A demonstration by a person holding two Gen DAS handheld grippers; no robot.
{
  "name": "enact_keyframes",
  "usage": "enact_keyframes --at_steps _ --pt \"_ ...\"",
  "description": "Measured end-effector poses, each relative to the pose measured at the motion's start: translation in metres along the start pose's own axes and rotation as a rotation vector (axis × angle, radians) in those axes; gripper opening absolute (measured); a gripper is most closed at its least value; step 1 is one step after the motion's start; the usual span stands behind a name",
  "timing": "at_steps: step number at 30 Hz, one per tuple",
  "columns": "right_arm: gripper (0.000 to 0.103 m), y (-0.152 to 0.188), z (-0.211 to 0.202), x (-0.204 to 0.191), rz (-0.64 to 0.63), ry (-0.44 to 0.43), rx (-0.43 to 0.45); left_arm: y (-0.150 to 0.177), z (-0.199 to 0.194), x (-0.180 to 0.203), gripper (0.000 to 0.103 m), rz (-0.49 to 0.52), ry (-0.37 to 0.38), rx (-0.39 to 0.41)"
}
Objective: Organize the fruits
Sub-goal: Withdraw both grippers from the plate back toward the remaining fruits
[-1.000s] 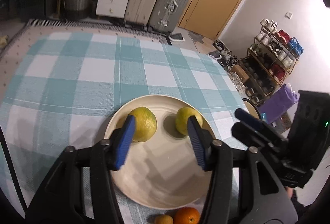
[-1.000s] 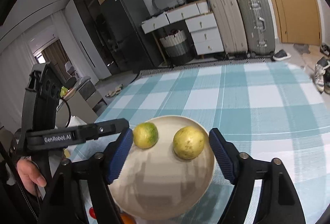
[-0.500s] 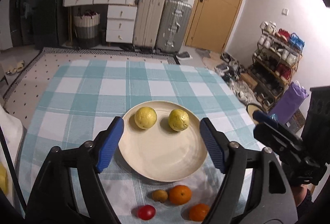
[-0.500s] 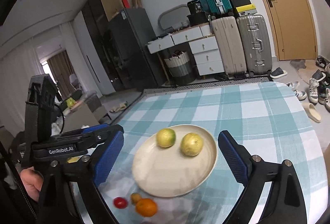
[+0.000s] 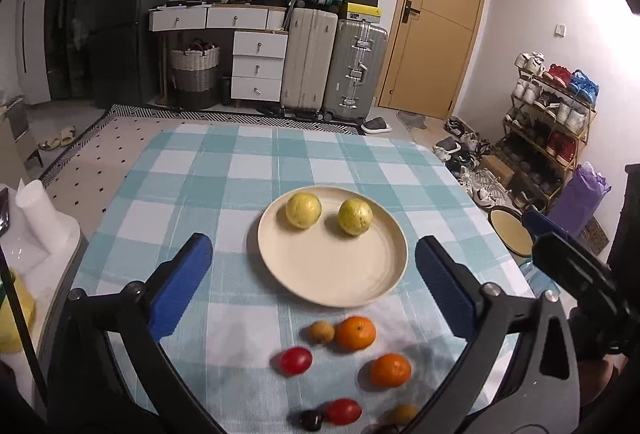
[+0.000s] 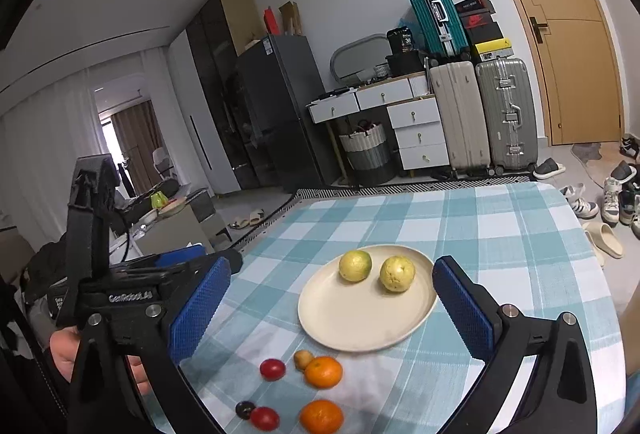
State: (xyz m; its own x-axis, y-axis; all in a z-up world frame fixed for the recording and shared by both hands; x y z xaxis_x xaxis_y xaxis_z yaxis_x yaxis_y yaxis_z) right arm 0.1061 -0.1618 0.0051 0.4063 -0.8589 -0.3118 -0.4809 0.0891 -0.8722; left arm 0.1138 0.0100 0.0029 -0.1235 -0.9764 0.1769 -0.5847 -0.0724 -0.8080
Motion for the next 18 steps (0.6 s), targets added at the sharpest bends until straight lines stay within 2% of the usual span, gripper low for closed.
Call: enact_keyframes --at_steps 8,11,18 --pt "0.103 0.024 -0.015 -0.003 -0.010 0.025 -0.026 0.031 -0.008 -0.006 0.102 -0.011 -0.035 -0.020" --pt "0.103 0.034 -0.018 -0.003 -0.009 0.036 -0.052 0.045 -0.005 -0.010 0.102 -0.016 -0.057 -0.043" --pt "0.103 0.058 -0.016 -0.003 0.003 0.038 -0.129 0.071 -0.007 -0.015 0.102 -0.030 -0.055 -0.059"
Point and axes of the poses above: each gripper's, at about its wrist camera, not at the fingertips, and z roughly the way its jaws point, x to its right, y to its underside, the point moved 4 cm from there along z, roughly the way its jaws point, and after that the axes turned 1 degree about y, right-handed, at the moved point
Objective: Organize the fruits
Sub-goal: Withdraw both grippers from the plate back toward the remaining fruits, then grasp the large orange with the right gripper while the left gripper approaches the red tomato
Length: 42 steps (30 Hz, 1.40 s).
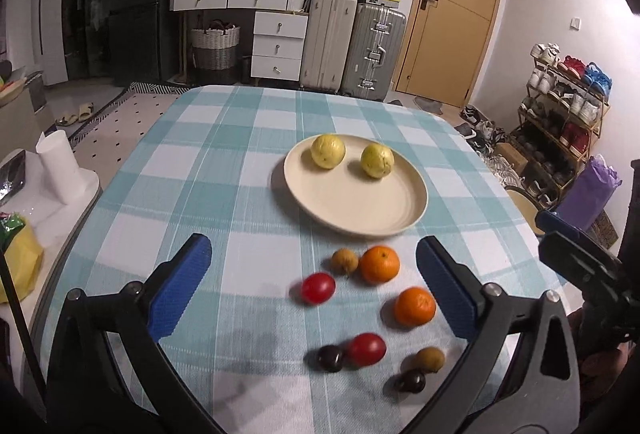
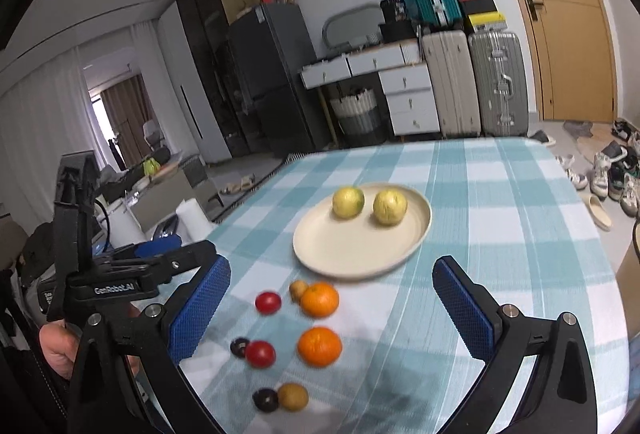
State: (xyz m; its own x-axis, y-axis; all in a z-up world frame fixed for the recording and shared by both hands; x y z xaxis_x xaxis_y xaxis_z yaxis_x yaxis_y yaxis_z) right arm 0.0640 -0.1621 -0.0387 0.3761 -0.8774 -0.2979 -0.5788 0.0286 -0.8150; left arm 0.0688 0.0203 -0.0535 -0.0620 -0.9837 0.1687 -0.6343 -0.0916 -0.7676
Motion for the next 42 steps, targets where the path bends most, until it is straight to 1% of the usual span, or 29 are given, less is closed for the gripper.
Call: enact_keyframes --at_steps 4,8,14,18,23,28,35,36,38,40,42 --pt "0.103 0.014 0.004 0.000 0.006 0.001 -0.030 0.015 0.004 0.000 0.102 0.004 0.021 -0.033" --pt "0.103 0.026 0.011 0.000 0.014 -0.003 -0.064 0.028 0.006 -0.008 0.102 -0.046 0.052 -0.057" --pt "0.103 0.041 0.030 0.001 0.043 -0.019 -0.144 0.044 0.019 -0.023 0.102 -0.080 0.035 -0.122" --pt "0.103 0.049 0.043 0.000 0.057 -0.029 -0.186 0.049 0.028 -0.028 0.102 -0.071 0.021 -0.142" --pt "0.103 0.056 0.058 -0.007 0.024 -0.021 -0.234 0.050 0.037 -0.037 0.102 -0.079 -0.003 -0.155" --pt "0.103 0.061 0.070 -0.006 0.023 -0.011 -0.258 0.050 0.047 -0.048 0.102 -0.101 -0.017 -0.166" --pt "0.102 0.065 0.082 -0.008 0.020 -0.027 -0.288 0.050 0.056 -0.058 0.102 -0.122 -0.012 -0.186" --pt "0.101 0.066 0.083 -0.008 0.020 -0.033 -0.290 0.051 0.057 -0.058 0.102 -0.125 -0.012 -0.188" --pt "0.093 0.067 0.086 -0.009 0.023 -0.045 -0.297 0.051 0.059 -0.060 0.102 -0.127 -0.008 -0.191" --pt "0.087 0.067 0.089 -0.008 0.025 -0.048 -0.310 0.051 0.060 -0.061 0.102 -0.124 -0.007 -0.195" --pt "0.084 0.069 0.092 -0.009 0.028 -0.049 -0.322 0.052 0.061 -0.062 0.102 -0.126 -0.006 -0.195"
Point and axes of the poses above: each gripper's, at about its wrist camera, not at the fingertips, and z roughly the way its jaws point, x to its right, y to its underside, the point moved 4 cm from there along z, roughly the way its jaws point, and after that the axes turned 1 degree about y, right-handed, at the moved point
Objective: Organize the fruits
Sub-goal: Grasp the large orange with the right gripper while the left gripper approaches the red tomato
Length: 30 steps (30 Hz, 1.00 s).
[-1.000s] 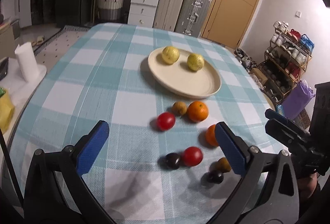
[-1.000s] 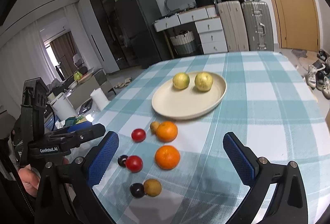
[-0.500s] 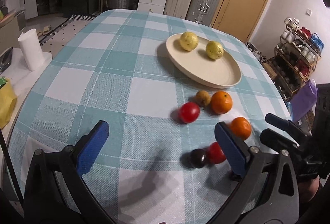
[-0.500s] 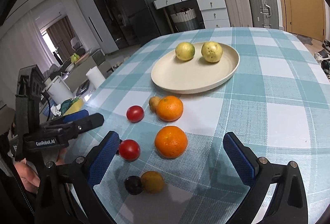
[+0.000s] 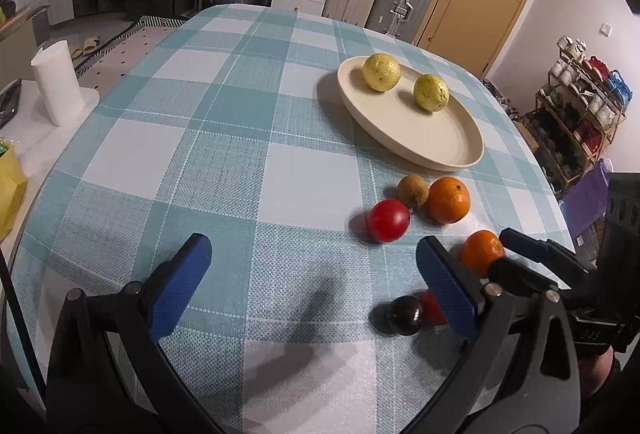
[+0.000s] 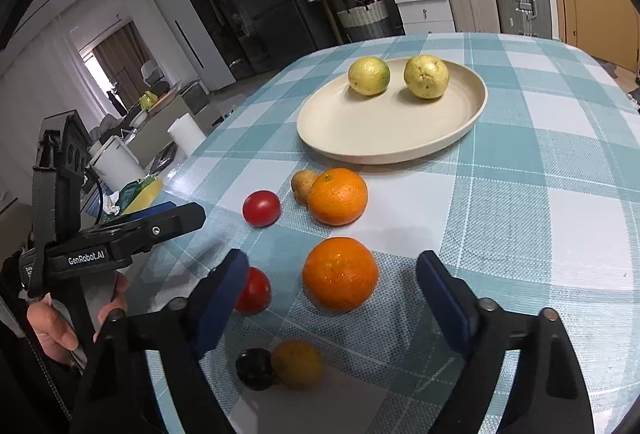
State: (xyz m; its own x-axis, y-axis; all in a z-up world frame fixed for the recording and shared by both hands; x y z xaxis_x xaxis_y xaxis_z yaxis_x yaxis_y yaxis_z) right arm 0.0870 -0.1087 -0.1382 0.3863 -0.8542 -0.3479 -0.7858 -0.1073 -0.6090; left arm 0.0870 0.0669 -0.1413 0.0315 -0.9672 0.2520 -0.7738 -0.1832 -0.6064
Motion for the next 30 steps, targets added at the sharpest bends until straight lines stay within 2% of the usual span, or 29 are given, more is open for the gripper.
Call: enact_keyframes --at_steps 3,5,6,8,22,25,30 --pt "0.073 0.001 0.003 0.001 0.003 0.001 -0.013 -0.001 0.002 -0.002 0.102 -0.007 0.004 -0.002" --pt "0.055 0.002 0.008 0.000 0.005 -0.018 -0.039 -0.001 0.003 -0.003 0.102 -0.009 0.004 -0.003" --pt "0.053 0.003 0.010 -0.001 0.003 -0.016 -0.050 -0.002 0.003 -0.004 0.102 -0.009 0.007 -0.003" --pt "0.043 0.003 0.012 -0.002 -0.004 -0.009 -0.050 -0.002 0.004 -0.004 0.102 -0.008 0.007 -0.004" --pt "0.041 0.002 0.007 0.000 0.016 -0.043 -0.015 -0.003 0.013 -0.002 0.102 -0.011 0.034 -0.039" --pt "0.041 0.002 0.004 -0.001 0.014 -0.051 -0.002 -0.004 0.014 0.003 0.102 0.004 0.059 -0.050" --pt "0.041 0.001 -0.003 0.002 0.024 -0.067 0.020 -0.006 0.020 0.012 0.102 0.035 0.058 -0.063"
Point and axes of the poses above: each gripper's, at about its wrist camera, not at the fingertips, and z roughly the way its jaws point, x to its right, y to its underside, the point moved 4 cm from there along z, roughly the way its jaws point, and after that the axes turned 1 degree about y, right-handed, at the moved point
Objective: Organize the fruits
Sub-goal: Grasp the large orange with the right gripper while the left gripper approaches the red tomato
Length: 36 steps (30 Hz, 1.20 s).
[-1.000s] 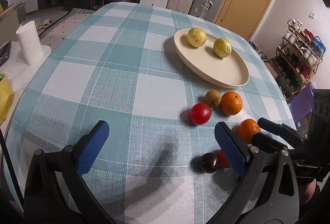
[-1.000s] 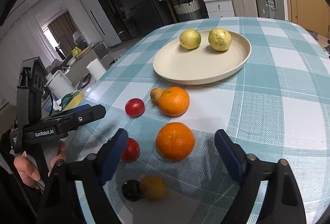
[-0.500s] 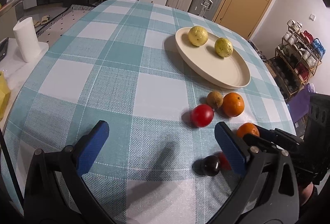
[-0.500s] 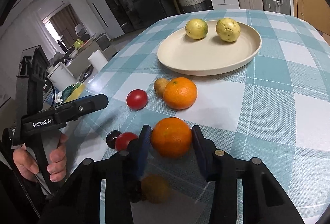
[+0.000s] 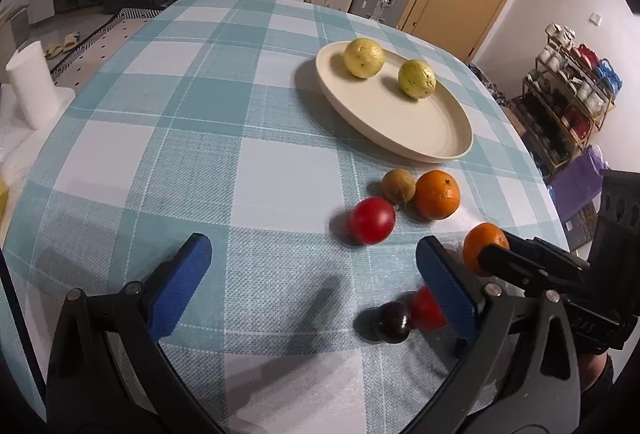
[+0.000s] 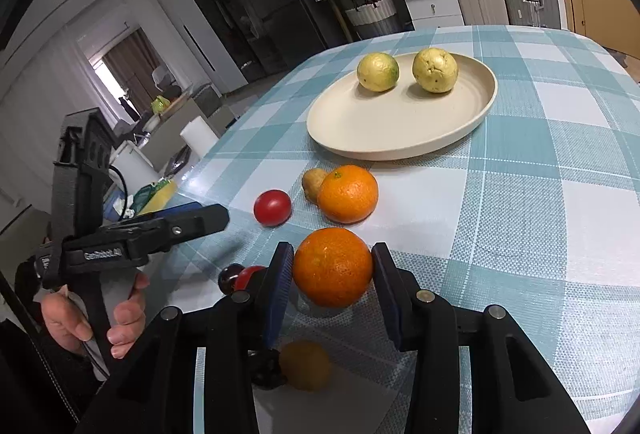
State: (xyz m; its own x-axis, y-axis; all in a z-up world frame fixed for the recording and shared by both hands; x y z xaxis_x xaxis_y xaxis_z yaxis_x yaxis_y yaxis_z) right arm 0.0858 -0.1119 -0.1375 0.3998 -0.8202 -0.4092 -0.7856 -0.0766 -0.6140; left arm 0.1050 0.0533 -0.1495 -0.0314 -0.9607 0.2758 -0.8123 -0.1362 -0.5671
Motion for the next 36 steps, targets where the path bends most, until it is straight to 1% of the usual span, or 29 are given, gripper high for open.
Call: enact_keyframes --at_steps 6,10,18,20,25,26,28,29,31,32,34,35,36 --pt "0.041 -0.001 -0.009 0.006 0.015 -0.017 0.021 -0.005 0.014 0.009 0.102 0.022 0.009 -0.038" --pt "0.041 -0.001 -0.014 0.011 0.029 -0.023 0.032 -0.006 0.024 0.013 0.102 0.025 0.041 -0.062" --pt "0.041 0.001 -0.018 0.018 0.053 -0.039 0.042 -0.009 0.037 0.022 0.101 0.073 0.025 -0.074" --pt "0.041 0.001 -0.018 0.017 0.050 -0.043 0.045 -0.010 0.038 0.023 0.099 0.085 0.022 -0.073" --pt "0.041 0.001 -0.018 0.015 0.042 -0.047 0.046 -0.012 0.038 0.027 0.084 0.100 0.042 -0.067" --pt "0.041 0.001 -0.019 0.015 0.042 -0.047 0.045 -0.012 0.038 0.028 0.082 0.104 0.047 -0.065" --pt "0.041 0.000 -0.018 0.015 0.042 -0.046 0.045 -0.012 0.037 0.028 0.073 0.106 0.060 -0.062" --pt "0.041 0.000 -0.018 0.015 0.043 -0.046 0.044 -0.012 0.037 0.029 0.070 0.109 0.068 -0.060" --pt "0.041 0.001 -0.017 0.016 0.044 -0.045 0.041 -0.012 0.036 0.030 0.060 0.120 0.070 -0.058" --pt "0.041 0.001 -0.017 0.016 0.045 -0.044 0.040 -0.011 0.036 0.031 0.058 0.124 0.071 -0.057" --pt "0.041 0.000 -0.017 0.017 0.046 -0.043 0.039 -0.011 0.035 0.033 0.046 0.130 0.084 -0.057" --pt "0.041 0.000 -0.016 0.017 0.046 -0.042 0.038 -0.011 0.034 0.034 0.043 0.133 0.090 -0.057" --pt "0.041 0.000 -0.016 0.017 0.046 -0.042 0.037 -0.011 0.034 0.034 0.037 0.136 0.095 -0.057"
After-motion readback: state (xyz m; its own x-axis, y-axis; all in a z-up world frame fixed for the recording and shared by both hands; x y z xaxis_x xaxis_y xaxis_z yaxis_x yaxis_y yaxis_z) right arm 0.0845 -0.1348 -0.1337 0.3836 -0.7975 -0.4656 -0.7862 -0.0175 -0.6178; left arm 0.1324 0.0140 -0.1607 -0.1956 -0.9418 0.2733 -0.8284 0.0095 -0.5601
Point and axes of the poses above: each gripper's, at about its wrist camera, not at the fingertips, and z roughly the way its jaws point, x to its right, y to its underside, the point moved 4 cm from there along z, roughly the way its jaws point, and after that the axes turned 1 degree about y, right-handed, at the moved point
